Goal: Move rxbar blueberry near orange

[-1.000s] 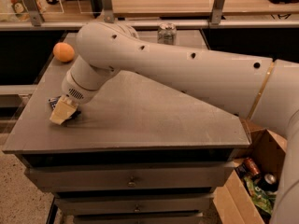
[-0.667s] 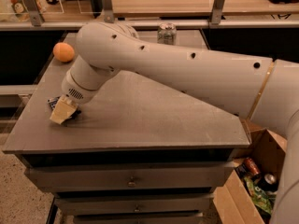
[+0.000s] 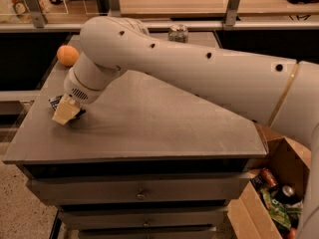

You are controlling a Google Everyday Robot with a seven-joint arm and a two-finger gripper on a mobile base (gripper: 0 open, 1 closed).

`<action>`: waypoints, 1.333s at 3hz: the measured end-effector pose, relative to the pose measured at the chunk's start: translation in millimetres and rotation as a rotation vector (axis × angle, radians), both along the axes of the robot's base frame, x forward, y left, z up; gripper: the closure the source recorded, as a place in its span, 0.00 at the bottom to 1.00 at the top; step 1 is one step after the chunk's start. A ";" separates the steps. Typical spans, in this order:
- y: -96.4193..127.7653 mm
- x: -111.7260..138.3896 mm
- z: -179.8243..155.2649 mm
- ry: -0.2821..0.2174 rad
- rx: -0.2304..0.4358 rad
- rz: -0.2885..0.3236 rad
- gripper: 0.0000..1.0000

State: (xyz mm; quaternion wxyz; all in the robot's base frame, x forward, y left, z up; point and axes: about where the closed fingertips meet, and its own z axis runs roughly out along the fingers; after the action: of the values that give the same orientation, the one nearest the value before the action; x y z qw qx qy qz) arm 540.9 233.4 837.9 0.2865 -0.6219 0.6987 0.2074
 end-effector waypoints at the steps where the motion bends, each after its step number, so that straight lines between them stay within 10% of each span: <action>1: -5.4 11.9 26.3 -0.065 0.007 -0.007 1.00; 4: -17.8 121.9 64.4 -0.147 -0.021 -0.147 1.00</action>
Offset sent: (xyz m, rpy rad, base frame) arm 0.0791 -0.0242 0.0694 -0.0181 -0.1804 -0.0900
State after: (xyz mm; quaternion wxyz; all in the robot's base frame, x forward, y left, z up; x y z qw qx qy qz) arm 662.9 215.6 902.3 0.3448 -0.5856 0.7215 0.1323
